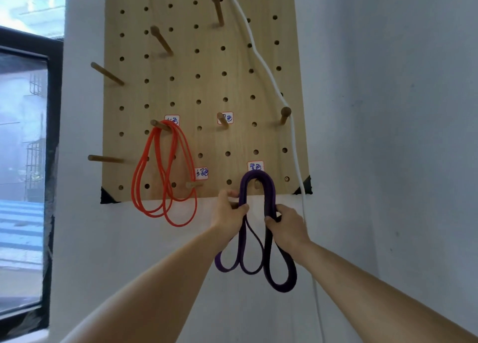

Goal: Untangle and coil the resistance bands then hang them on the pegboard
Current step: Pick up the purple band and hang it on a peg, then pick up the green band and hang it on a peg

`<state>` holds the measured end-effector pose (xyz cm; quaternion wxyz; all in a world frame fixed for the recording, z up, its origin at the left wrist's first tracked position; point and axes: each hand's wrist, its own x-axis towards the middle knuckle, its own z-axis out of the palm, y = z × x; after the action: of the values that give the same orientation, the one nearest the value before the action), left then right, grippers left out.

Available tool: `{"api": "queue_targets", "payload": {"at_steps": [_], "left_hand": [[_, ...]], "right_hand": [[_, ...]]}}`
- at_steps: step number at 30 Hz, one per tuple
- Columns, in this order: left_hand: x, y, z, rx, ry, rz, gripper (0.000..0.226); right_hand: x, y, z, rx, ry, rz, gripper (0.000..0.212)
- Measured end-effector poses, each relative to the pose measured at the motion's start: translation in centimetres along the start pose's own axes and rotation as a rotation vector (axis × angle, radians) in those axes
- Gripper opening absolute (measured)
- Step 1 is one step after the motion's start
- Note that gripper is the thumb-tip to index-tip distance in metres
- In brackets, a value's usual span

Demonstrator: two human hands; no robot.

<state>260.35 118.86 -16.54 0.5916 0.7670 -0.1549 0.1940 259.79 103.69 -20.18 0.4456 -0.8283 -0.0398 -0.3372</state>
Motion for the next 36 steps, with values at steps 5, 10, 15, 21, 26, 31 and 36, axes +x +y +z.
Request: {"api": "queue_targets", "payload": {"at_steps": [5,10,15,21,26,31,36], "left_hand": [[0.0,-0.6,-0.1,0.093,-0.163,-0.095,0.046],[-1.6,0.1,-1.7,0.180,-0.250,-0.110,0.056],[-5.4,0.3,-5.6,0.105,-0.195,-0.077,0.044],[-16.2,-3.0,-10.8,0.268,-0.340,0.081,0.019],[-25.4,-12.0,-14.0,0.378,-0.401,-0.039,0.016],[-33.8,-21.8,-15.4,0.414,-0.426,-0.248,0.013],[-40.9,-31.2,-15.3,0.376,-0.408,-0.519,0.012]], "right_hand": [[0.2,0.7,-0.1,-0.100,-0.157,0.027,0.035],[0.3,0.2,-1.0,-0.023,-0.244,0.129,0.062],[-4.1,-1.5,-1.0,-0.039,0.019,-0.095,0.065],[-13.3,-2.5,-1.7,0.061,-0.045,-0.235,0.014],[-20.7,0.1,1.1,0.056,-0.296,-0.188,0.006],[-27.3,4.2,6.4,0.038,-0.530,-0.082,0.004],[-33.3,9.9,13.1,-0.198,-1.012,-0.002,0.012]]}}
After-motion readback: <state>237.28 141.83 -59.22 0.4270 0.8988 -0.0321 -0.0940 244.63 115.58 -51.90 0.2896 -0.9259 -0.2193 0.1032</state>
